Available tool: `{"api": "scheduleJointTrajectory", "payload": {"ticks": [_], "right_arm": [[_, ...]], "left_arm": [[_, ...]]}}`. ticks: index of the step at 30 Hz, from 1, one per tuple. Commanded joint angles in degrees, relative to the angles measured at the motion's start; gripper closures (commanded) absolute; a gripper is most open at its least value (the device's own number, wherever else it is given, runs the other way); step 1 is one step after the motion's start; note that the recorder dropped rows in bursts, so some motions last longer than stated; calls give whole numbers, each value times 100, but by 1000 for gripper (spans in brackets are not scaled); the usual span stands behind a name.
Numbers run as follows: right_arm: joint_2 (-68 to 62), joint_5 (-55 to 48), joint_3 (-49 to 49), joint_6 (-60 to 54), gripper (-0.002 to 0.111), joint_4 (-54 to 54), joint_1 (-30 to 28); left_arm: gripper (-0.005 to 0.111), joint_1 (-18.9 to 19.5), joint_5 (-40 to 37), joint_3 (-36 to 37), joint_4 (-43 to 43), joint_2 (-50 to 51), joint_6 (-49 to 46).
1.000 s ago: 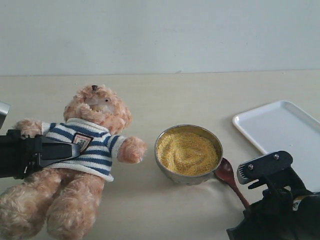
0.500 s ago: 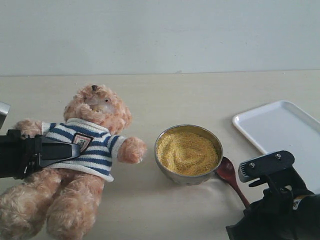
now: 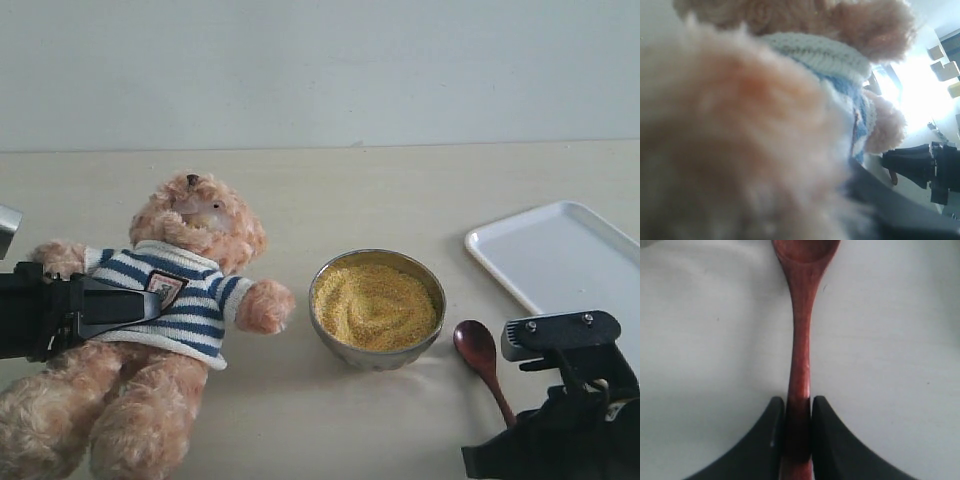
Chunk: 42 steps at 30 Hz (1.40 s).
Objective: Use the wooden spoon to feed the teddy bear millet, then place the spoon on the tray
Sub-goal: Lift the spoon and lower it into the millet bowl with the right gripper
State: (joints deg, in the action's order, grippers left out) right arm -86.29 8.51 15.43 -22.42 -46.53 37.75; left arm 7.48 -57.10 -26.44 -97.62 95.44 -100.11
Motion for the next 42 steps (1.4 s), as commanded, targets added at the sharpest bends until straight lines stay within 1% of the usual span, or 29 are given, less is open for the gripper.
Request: {"api": "scheduleJointTrajectory", "payload": {"ticks": [1,6,12,14,16,19,23,25,27,29,31,33,36,38,40,42], "right_arm": [[416,-231,-63,-85,108,-65,-7],[729,-279,-49,-378,108,-65,-7],[730,-372,-49,-521,108,-65,-7],[730,-285,-49,-521,108,-77,-7],[730,-71,-49,-549,108,-313,-45],[809,62,-49,-990,108,-891,-443],[1116,-155,21,-1956,108,-1221,-1332],[1328,-725,273,-2466,108,-1210,-1731],[1497,-1399,691,-2914,108,-1210,-1971],[1543,-1967,1312,-3039,108,-1126,-2103],[1484,-2541,1948,-2881,108,-786,-2194],[1310,-3267,2597,-2299,108,-43,-2281],[813,-4931,3657,-943,108,2160,-2292],[432,-6090,4153,-256,108,3309,-2292],[197,-6764,4551,69,108,3985,-2292],[101,-7191,4916,70,108,4113,-2215]], "left_arm": [[102,0,-134,11,-29,-11,12],[102,0,-134,11,-29,-11,12],[102,0,-134,11,-29,-11,12],[102,0,-134,11,-30,-11,22],[102,0,-134,11,-30,-11,22],[102,0,-134,52,-18,-11,20],[102,0,-134,73,-18,-11,20],[102,0,-134,73,-18,-11,20],[102,0,-134,73,-18,-11,20],[102,0,-134,67,-31,-11,20],[102,0,-134,67,-40,-11,20],[102,0,-134,67,-40,-11,20],[102,0,-111,67,-42,-11,20],[102,0,-46,67,-67,-11,20],[102,0,70,67,-103,-11,20],[102,0,144,67,-165,-11,20]]}}
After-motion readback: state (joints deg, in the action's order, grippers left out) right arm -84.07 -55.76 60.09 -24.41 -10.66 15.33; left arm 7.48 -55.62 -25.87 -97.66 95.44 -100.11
